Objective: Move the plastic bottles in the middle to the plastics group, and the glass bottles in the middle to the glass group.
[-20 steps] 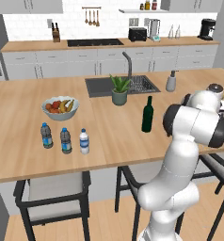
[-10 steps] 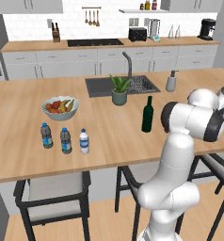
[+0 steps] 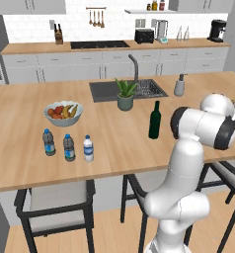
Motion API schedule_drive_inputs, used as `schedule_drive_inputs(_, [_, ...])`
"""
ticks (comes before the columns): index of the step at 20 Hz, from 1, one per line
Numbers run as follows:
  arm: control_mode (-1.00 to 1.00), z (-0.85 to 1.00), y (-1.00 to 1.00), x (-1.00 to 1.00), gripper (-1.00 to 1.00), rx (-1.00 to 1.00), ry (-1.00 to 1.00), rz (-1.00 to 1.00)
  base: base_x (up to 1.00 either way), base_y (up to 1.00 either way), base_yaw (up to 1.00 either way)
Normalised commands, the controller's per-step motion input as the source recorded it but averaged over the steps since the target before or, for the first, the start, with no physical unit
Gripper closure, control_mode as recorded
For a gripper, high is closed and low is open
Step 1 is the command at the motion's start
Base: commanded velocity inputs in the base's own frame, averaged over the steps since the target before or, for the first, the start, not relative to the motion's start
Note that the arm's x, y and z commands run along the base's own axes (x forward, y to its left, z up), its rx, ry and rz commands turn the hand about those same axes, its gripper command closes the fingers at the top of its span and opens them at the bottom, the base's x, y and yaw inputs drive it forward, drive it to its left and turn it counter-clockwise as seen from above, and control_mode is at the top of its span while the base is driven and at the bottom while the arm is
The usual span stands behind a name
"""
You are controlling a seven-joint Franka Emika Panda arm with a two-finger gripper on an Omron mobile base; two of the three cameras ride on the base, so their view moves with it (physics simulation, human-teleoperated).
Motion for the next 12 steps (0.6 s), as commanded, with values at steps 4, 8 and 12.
schedule_drive_inputs(4, [-1.00, 0.20, -0.39, 0.00, 1.00, 0.00, 0.01, -0.05, 0.00, 0.00, 0.00])
schedule_drive_inputs(8, [-1.00, 0.09, -0.40, 0.00, 1.00, 0.00, 0.01, -0.08, 0.00, 0.00, 0.00])
schedule_drive_inputs(12, [-1.00, 0.00, -0.52, 0.00, 1.00, 0.00, 0.00, -0.07, 0.00, 0.00, 0.00])
